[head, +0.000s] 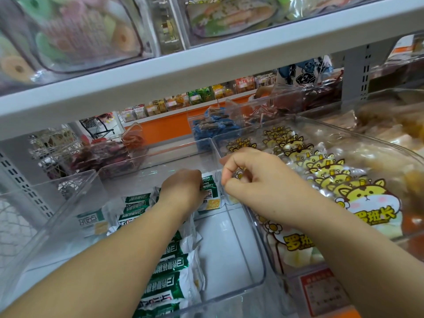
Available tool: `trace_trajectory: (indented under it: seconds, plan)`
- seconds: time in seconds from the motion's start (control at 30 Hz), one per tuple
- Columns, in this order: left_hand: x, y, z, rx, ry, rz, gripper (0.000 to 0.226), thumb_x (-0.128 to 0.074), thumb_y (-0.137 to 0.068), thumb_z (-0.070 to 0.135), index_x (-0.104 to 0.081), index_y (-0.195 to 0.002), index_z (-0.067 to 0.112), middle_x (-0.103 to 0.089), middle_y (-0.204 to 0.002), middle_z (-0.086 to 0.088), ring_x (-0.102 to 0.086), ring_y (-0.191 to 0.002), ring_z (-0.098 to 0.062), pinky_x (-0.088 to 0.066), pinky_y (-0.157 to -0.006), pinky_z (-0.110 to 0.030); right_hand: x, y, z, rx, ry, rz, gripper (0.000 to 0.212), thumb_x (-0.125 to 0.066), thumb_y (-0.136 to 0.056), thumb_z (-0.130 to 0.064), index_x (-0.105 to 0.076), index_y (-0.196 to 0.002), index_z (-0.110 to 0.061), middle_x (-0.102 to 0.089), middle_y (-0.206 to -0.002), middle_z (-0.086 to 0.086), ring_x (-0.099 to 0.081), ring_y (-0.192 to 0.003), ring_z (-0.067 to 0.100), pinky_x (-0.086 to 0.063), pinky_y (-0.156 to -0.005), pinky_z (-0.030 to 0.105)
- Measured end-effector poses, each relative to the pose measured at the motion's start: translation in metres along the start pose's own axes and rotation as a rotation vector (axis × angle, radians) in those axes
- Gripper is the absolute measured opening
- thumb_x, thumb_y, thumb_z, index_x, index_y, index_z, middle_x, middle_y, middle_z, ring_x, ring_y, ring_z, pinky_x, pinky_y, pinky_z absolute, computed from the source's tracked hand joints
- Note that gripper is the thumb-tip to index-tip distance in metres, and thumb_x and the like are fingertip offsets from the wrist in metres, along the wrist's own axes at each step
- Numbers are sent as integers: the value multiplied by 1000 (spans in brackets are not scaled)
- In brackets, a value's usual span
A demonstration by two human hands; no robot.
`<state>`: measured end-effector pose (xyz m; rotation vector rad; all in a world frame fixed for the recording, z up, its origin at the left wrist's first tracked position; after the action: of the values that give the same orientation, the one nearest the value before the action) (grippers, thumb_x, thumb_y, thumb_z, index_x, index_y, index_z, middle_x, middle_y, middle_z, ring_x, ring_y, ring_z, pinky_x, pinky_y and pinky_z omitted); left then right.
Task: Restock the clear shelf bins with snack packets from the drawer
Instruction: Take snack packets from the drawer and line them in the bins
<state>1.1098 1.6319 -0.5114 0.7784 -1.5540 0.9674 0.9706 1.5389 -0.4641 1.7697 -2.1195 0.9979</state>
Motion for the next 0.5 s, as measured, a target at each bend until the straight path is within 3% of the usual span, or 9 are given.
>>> trace_trajectory:
  seconds: [0.2,0.37,0.5]
  plan:
    - [-13,-7,-3,28,-36,-146,25,-68,-78,35,-56,-96,22,-57,-95,1,-57,-87,-23,-39,-65,-29,0,0,0,2,2,7,12,-57,-80,-23,-57,-69,-27,-58,-110,-7,-40,-59,-1,-37,-68,24]
    - [-11,-6,1,-3,11,-47,12,-59,-81,26,-55,-90,19,-57,-90,-1,-55,-78,-23,-36,-60,-30,1,0,1,10,6,4,12,-58,-81,-22,-58,-70,-27,-57,-110,-8,-40,-59,-2,-37,-68,23]
    - [-5,2,-1,-12,96,9,15,-55,-89,27,-45,-84,17,-49,-83,-1,-48,-76,-25,-31,-63,-31,1,-1,1,19,5,4,12,-57,-82,-23,-57,-70,-27,-56,-111,-9,-40,-58,-2,-37,-67,23]
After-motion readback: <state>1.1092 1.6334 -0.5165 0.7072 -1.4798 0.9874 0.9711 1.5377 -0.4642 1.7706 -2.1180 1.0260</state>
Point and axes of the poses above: each hand's wrist, its own y-axis away from the middle knuckle, its own x-axis out of the back of the hand, z = x × y, the point moved 8 cm from there along -y, towards the middle knuckle
